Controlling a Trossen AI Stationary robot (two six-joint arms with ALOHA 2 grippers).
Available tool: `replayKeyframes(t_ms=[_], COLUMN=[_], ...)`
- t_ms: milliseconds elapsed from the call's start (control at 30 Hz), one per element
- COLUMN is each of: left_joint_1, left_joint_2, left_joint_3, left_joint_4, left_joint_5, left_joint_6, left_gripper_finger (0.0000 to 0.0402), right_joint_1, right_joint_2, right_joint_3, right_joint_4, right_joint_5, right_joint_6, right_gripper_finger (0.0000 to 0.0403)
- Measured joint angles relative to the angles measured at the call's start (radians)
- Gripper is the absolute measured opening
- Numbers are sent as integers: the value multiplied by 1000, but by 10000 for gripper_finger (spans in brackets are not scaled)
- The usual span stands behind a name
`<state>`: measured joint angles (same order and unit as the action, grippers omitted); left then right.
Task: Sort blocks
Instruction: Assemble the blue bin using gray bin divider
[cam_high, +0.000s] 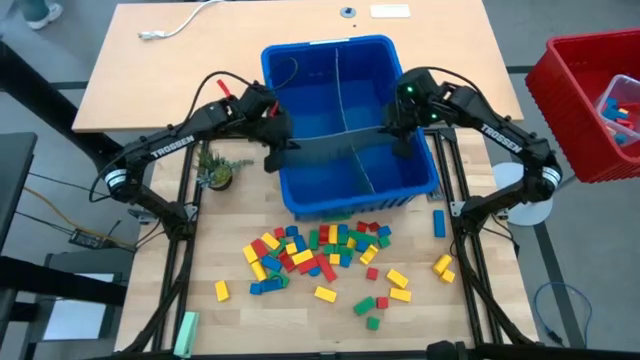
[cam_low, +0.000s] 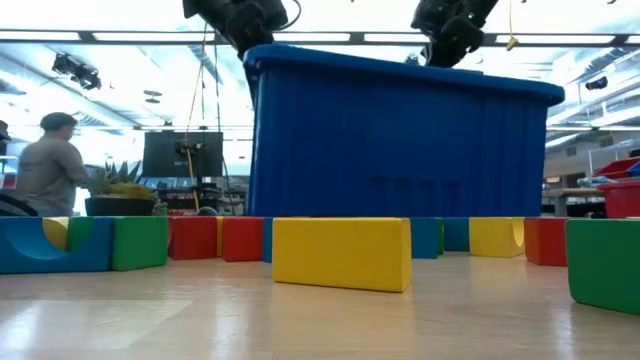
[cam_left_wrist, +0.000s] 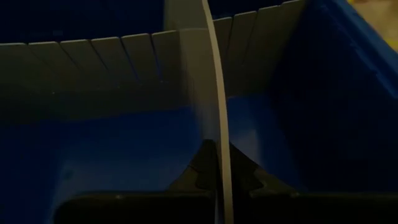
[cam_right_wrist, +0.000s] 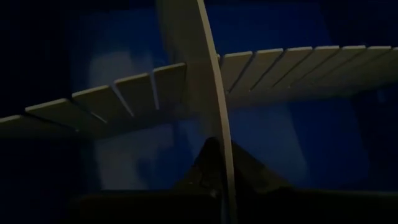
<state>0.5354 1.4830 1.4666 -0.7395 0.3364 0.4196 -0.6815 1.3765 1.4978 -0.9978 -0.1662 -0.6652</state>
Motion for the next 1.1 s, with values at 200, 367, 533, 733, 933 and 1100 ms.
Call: replayKeyframes(t_ms=[200, 367, 533, 733, 933, 1100], left_joint_1=[-8, -14, -14, -14, -25, -26], left_joint_2=[0, 1, 0, 31, 63, 64], left_joint_3=[-1, -3, -3, 3, 6, 4], left_joint_4=[31, 80, 92, 94, 116, 122], left_joint_5=[6, -3, -13, 9, 16, 16], left_joint_6=[18, -10, -14, -28, -39, -62], left_gripper_finger=[12, 12, 12, 12, 12, 12], right_joint_1=[6, -1, -2, -2, -5, -6], right_joint_2=[-29, -23, -19, -18, -18, -6], right_joint_3=[-5, 0, -20, -28, -28, -28], right_joint_4=[-14, -54, -61, -65, -81, -97], right_joint_5=[32, 40, 38, 41, 68, 74], right_joint_6=[-46, -46, -35, -13, -12, -10], right_gripper_finger=[0, 0, 0, 0, 0, 0])
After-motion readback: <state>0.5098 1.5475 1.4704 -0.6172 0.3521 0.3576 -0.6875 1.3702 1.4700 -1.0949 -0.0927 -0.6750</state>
